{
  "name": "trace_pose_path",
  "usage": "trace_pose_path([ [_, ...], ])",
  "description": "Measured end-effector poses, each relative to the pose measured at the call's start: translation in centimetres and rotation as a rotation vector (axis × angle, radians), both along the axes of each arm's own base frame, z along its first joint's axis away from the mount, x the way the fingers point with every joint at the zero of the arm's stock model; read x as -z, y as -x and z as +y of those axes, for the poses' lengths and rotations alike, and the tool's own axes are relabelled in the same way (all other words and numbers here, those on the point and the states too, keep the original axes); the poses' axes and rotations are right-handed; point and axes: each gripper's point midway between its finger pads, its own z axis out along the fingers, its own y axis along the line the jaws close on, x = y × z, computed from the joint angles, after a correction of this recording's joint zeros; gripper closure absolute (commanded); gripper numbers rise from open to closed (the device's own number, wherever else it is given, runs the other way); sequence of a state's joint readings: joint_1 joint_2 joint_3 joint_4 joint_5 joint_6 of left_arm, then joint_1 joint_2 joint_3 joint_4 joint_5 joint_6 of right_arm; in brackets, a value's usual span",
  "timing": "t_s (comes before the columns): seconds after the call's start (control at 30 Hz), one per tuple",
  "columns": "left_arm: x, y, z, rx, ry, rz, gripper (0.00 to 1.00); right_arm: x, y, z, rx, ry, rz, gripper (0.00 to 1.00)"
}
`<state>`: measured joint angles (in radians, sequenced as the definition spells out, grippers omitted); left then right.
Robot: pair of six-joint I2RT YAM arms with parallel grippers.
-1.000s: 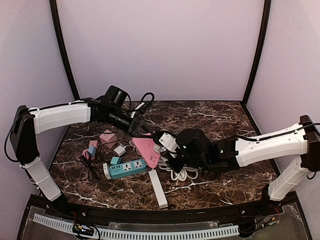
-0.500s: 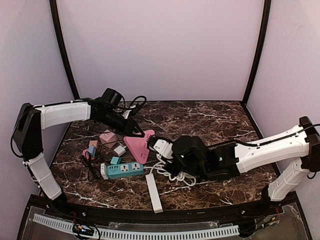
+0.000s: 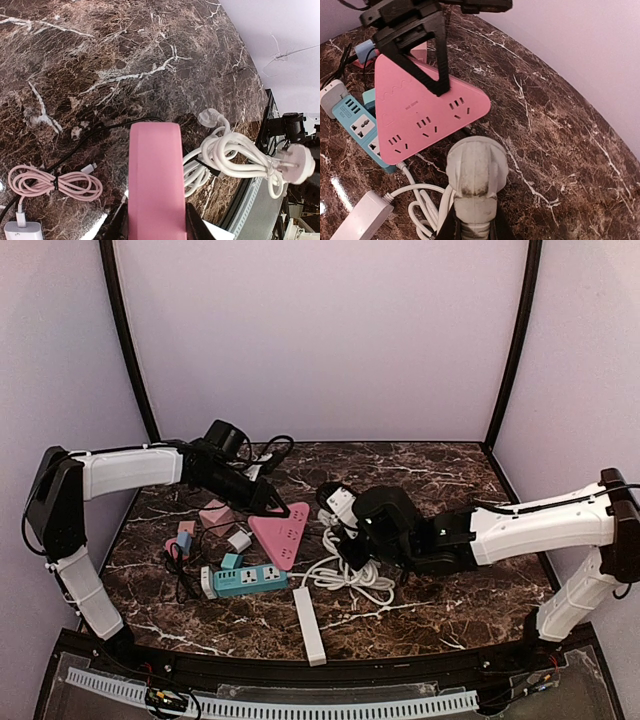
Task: Pull the plug off the socket
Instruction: Place the plug at the center of the board, then place the socket at the center of the board.
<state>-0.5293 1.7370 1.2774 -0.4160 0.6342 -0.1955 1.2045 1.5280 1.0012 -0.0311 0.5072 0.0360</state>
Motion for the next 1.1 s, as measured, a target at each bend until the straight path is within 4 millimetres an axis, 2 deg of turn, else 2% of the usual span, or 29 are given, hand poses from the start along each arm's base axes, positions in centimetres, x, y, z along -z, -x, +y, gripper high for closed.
trace_pose_path([
  [0.1, 0.5, -0.2, 0.2, -0.014, -0.011, -0.009, 0.96, 0.8, -1.2, -1.0, 0.043, -0.033, 0.078, 0.99],
  [0.2, 0.6, -0.6, 0.1, -0.023, -0.008, -0.017, 0.95, 1.6, -1.7, -1.4, 0.066, -0.062, 0.145, 0.9],
  [0.37, 1.2, -1.9, -0.7, -0.032, 0.002, -0.024, 0.89, 3.4, -1.1, -0.9, 0.057, -0.081, 0.244, 0.81],
  [0.53, 3.5, -2.9, -1.0, -0.045, -0.035, 0.005, 0.83, 4.4, -0.6, -0.5, 0.055, -0.103, 0.308, 0.57],
  [0.7, 3.9, -4.1, -1.6, -0.062, -0.03, 0.02, 0.62, 4.6, -0.4, -0.3, 0.047, -0.122, 0.326, 0.3],
  [0.83, 4.3, -4.9, -1.5, -0.08, -0.049, -0.005, 0.44, 5.2, -0.1, -1.0, 0.057, -0.123, 0.337, 0.11],
  [0.87, 4.7, -5.0, -1.3, -0.09, -0.065, -0.007, 0.38, 5.3, 0.0, -1.2, 0.058, -0.123, 0.336, 0.09],
  [1.0, 5.4, -5.6, -0.7, -0.114, -0.108, -0.026, 0.22, 4.7, 0.2, -2.1, 0.059, -0.138, 0.326, 0.04],
  [1.1, 5.6, -5.9, -0.4, -0.131, -0.131, -0.042, 0.16, 3.8, 0.2, -2.4, 0.056, -0.155, 0.308, 0.02],
])
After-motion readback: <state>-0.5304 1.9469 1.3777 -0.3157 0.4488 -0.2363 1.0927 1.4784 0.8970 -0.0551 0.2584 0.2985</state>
